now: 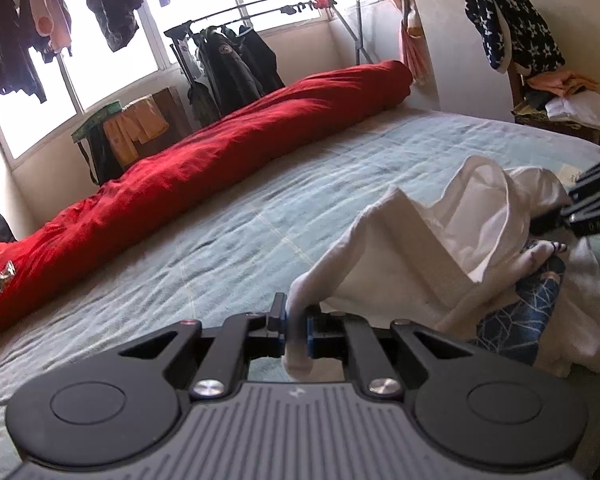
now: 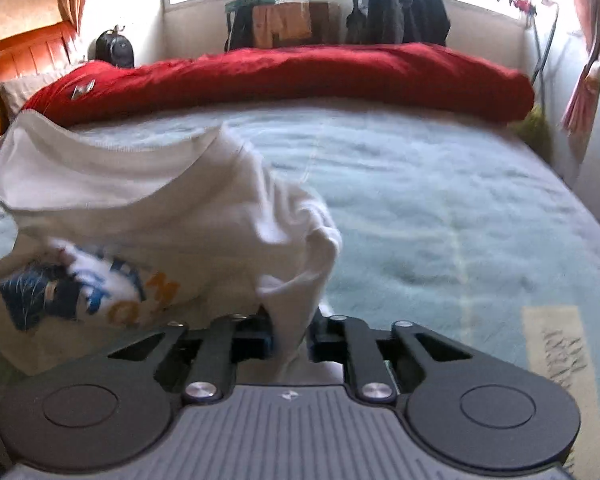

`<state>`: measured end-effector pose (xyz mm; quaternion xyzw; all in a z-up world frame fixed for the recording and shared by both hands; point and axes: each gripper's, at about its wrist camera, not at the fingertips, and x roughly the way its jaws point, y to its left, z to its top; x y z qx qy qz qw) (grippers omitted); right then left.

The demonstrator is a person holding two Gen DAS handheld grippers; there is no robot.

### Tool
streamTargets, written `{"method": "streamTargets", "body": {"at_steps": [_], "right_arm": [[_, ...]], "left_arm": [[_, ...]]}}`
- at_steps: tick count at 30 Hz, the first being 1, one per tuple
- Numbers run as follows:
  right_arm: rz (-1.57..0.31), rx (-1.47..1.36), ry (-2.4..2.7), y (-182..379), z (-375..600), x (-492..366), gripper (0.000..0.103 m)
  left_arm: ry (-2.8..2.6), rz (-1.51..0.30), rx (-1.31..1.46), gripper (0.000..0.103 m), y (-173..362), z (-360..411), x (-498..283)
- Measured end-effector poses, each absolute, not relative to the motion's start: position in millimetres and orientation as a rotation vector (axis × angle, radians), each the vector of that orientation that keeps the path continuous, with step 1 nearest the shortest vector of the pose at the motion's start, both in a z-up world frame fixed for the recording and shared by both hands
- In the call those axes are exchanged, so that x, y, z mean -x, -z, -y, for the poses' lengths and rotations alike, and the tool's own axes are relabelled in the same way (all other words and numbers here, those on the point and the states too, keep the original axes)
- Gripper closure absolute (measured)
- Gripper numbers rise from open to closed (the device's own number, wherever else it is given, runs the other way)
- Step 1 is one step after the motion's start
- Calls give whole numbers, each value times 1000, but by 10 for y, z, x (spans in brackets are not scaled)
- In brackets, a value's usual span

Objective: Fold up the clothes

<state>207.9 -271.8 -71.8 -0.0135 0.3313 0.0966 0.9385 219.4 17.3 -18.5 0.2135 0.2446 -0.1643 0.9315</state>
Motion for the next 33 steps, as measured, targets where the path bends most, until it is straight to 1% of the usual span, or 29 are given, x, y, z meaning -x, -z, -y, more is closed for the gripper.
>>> {"method": "streamTargets", "body": {"at_steps": [4, 12, 21, 27, 33], "right_arm": [[-635, 71, -166, 607, 2763, -2207, 91], [-592, 150, -117, 403, 2870, -2545, 91], [-564, 190, -57, 159, 3151, -3174, 92], [-588, 190, -30, 135, 3322, -3671, 92], [-646, 153, 11, 271, 3495, -4249, 92]], "left_arm": [[309, -491, -419, 96, 134, -171, -2296], [239, -483, -379, 97, 39, -241, -2680], [180, -479, -412, 98, -21, -263, -3371], [187, -524, -436, 98, 133, -180, -4010], [181, -592, -434, 97, 487, -51, -4541]]}}
